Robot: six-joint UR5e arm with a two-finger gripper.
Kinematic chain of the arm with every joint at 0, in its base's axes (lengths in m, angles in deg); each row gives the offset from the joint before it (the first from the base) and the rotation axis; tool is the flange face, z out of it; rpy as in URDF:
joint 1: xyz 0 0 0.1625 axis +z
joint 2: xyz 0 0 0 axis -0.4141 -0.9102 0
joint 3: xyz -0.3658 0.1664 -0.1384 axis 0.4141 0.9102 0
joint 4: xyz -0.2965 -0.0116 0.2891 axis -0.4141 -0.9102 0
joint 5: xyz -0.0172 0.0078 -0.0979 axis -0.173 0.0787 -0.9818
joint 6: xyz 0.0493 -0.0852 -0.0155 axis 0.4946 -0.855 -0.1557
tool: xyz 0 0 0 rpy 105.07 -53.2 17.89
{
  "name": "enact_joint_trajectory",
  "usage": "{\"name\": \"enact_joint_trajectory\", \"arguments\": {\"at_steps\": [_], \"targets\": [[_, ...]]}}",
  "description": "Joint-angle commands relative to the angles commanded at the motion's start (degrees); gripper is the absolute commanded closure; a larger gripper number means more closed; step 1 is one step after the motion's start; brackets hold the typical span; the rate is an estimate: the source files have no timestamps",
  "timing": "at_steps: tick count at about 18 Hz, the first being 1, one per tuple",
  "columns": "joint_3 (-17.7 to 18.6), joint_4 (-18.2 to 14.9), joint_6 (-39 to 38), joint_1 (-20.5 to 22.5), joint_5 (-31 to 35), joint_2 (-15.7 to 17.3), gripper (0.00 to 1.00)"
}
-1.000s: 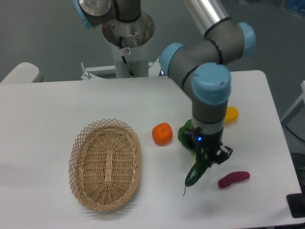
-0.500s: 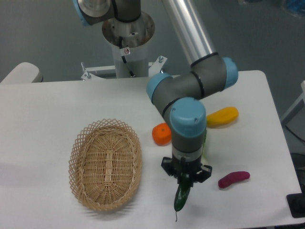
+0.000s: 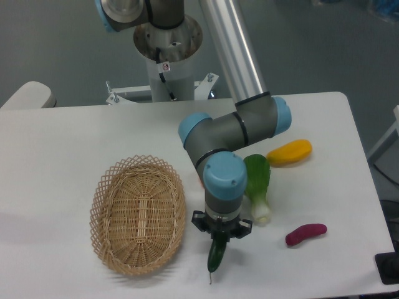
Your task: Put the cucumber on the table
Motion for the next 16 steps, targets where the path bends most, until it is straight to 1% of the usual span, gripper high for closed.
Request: {"name": "enact_joint_trajectory", "arguments": {"at_steps": [3, 4, 5, 7, 8, 11, 16], "targets": [[0.0, 0.44, 0.17, -0.35, 0.0, -0.09, 0.73], [-0.26, 0.53, 0.35, -0.35, 0.09, -0.09, 0.67], [-0.61, 0.53, 0.35, -0.35, 0.09, 0.0, 0.53], [-1.31, 0.53, 0.44, -0.26, 0.26, 0.17, 0.13], [-1.66, 0.36, 0.53, -0.26, 1.05, 0.35, 0.0], [-2.72, 0.0, 0.62, -0.18, 2.55, 1.05, 0.0], [-5.0, -0.17, 0.44, 1.4, 2.2, 4.92, 0.0]]}}
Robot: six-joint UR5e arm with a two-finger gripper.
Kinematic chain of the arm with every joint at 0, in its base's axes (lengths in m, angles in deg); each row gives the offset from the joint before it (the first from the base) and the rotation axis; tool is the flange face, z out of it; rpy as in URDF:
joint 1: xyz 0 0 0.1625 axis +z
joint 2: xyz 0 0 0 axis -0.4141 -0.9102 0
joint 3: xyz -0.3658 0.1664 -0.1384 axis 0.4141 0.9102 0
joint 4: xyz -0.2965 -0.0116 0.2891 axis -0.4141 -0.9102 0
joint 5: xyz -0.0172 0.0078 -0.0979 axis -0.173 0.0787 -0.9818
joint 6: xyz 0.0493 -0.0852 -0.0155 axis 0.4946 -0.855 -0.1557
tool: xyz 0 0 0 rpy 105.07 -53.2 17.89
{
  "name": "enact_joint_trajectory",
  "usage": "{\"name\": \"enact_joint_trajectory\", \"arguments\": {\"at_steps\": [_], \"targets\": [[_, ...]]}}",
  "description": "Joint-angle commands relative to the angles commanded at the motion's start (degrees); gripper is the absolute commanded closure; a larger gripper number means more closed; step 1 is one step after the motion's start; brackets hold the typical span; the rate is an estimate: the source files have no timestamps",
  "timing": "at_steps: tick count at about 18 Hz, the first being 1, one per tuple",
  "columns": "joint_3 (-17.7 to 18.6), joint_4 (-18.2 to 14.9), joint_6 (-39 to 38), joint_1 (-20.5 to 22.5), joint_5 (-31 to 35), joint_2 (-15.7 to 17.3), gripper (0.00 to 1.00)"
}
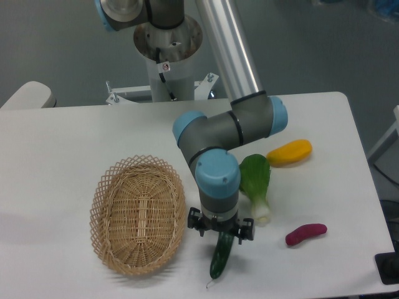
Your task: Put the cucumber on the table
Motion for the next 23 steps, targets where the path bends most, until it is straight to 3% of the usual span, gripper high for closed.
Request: {"name": "enact_joint_trajectory", "arguments": {"at_steps": [5, 8, 15, 19, 23], "targets": [[-0.97, -0.17, 3.14, 2.37, 0.26, 3.6, 0.0], [-0.54, -0.96, 13.06, 5.09, -0.09, 5.98, 0.0], [0.69, -7.55, 36.35, 12.29, 0.0, 10.64, 0.0], [3.59, -7.56, 49.89, 16.43, -0.52, 11.96, 0.0], [4.12, -7.56, 53.35, 17.93, -1.05, 12.57, 0.0]]}}
